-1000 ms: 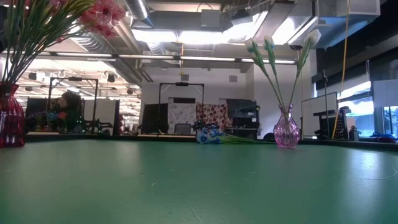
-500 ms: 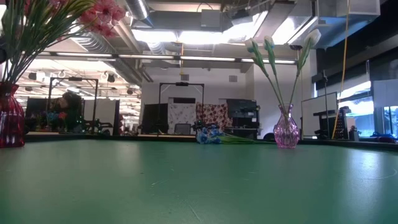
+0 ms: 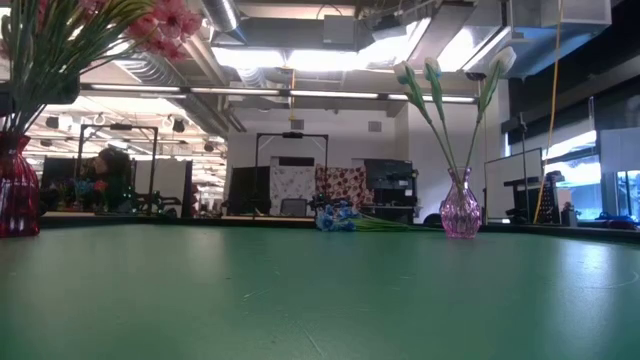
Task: Sort flowers into vase by color
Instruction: Put the blue flower into the transparent vase
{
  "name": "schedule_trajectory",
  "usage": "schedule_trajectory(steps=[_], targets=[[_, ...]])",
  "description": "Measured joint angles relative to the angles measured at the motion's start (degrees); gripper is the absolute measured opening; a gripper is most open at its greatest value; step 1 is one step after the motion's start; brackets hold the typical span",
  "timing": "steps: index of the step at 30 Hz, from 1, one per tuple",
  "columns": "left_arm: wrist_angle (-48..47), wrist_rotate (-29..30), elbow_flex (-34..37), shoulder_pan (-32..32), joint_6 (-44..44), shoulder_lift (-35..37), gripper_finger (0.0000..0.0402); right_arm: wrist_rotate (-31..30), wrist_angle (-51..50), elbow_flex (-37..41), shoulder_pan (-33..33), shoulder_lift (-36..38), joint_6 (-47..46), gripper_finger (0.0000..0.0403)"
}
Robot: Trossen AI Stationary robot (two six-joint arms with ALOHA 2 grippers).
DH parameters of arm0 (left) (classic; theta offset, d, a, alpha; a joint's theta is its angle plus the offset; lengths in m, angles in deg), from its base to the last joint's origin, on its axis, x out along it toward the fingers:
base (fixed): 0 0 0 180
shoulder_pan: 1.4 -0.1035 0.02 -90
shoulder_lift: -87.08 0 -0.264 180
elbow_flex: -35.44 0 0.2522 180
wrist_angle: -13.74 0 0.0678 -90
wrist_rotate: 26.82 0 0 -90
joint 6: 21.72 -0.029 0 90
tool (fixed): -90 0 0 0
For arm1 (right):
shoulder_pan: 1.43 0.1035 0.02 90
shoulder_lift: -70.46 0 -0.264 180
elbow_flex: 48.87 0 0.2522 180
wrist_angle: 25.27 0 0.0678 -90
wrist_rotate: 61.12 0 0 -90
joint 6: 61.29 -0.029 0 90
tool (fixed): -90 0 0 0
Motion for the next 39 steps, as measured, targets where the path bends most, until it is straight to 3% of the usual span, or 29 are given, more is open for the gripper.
schedule_trajectory(steps=[4,9,15,22,26,28,31,34,39], targets=[[2.29,11.16,0.0,0.0,-18.22,-0.45,0.0176,6.95,2.48,0.07,-6.34,-3.03,-3.49,0.0237],[9.14,25.79,0.0,0.0,-36.04,-2.56,0.0176,8.02,6.75,-0.08,-12.63,-4.15,-0.27,0.0237],[27.7,34.83,0.0,0.0,-59.58,-6.98,0.0176,8.07,-0.82,-3.91,-22.05,-4.28,4.61,0.0237],[49.11,56.5,0.0,-3.69,-86.24,-11.33,0.0176,14.06,0.7,-4.72,-38.65,-5.31,9.67,0.0237],[52.81,62.56,0.0,-12.5,-92.26,-12.98,0.0176,14.36,0.1,-4.69,-45.32,-7.74,11.98,0.0237],[53.04,63.53,0.01,-18.29,-91.77,-13.09,0.0176,10.7,-1.82,-4.63,-47.49,-8.46,10.36,0.0237],[52.97,63.55,0.02,-26.89,-88.1,-13.05,0.0176,12.12,-6.6,-4.59,-53.38,-8.22,6.56,0.0237],[52.57,61.28,0.0,-33.58,-86.48,-13.26,0.0176,21.43,-10.53,-4.6,-61.64,-7.28,4.81,0.0237],[52.13,59.05,0.04,-39.63,-85.05,-13.54,0.0176,43.62,-11.33,-1.43,-74.36,-8.18,9.0,0.0237]])
